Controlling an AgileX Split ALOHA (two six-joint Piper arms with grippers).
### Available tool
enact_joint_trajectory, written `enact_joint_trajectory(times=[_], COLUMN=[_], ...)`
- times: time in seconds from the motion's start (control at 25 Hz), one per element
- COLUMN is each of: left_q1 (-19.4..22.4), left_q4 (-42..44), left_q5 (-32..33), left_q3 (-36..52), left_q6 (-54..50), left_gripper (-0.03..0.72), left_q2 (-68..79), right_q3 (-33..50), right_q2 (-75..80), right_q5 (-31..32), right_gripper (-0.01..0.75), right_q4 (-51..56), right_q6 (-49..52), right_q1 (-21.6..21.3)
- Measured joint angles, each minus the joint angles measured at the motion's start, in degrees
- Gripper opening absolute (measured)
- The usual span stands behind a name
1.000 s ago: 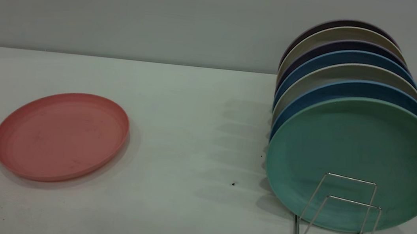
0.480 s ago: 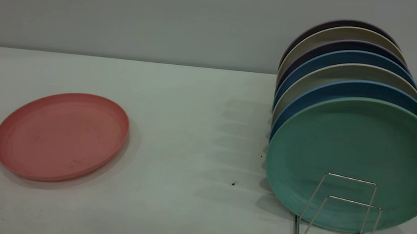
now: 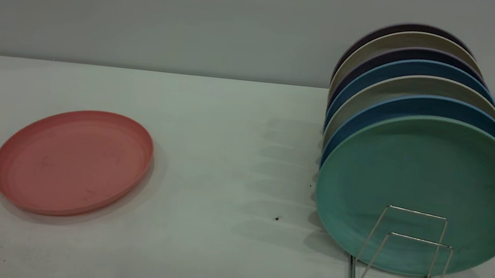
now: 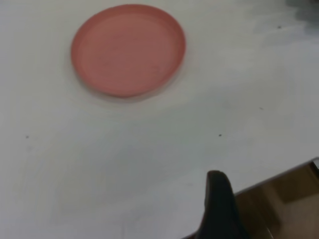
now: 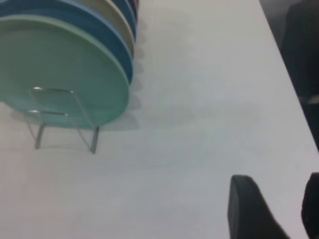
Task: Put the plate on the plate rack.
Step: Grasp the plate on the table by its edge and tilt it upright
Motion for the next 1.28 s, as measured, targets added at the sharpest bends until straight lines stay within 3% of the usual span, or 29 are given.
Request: enact_joint_trajectory(times=[0.24, 0.48, 0.72, 1.28], left_q1=[-1.78, -1.78, -1.78, -1.78], left_q4=[2.2, 14.06, 24.93, 29.28], left_q5=[-0.28, -0.47, -1.95, -23.4], left_q3=[0.0, 0.0, 0.0, 0.0], left_q6=[-2.3, -17.99, -25.01, -35.03], left_gripper=[0.52, 0.506, 0.497, 0.44], left_q2=[0.0, 3.51, 12.76, 39.58], right_q3=[0.0, -0.07, -1.53, -7.25], right_q2=[0.0, 3.82, 14.17, 35.65], right_q5=[0.0, -0.19, -4.9, -18.13], right_gripper=[0.279, 0.279, 0.279, 0.279], right_q4=[0.34, 0.55, 1.77, 13.49], right_q6=[0.0, -0.57, -3.84, -13.26], right_q1=[7.58, 13.0, 13.54, 13.54])
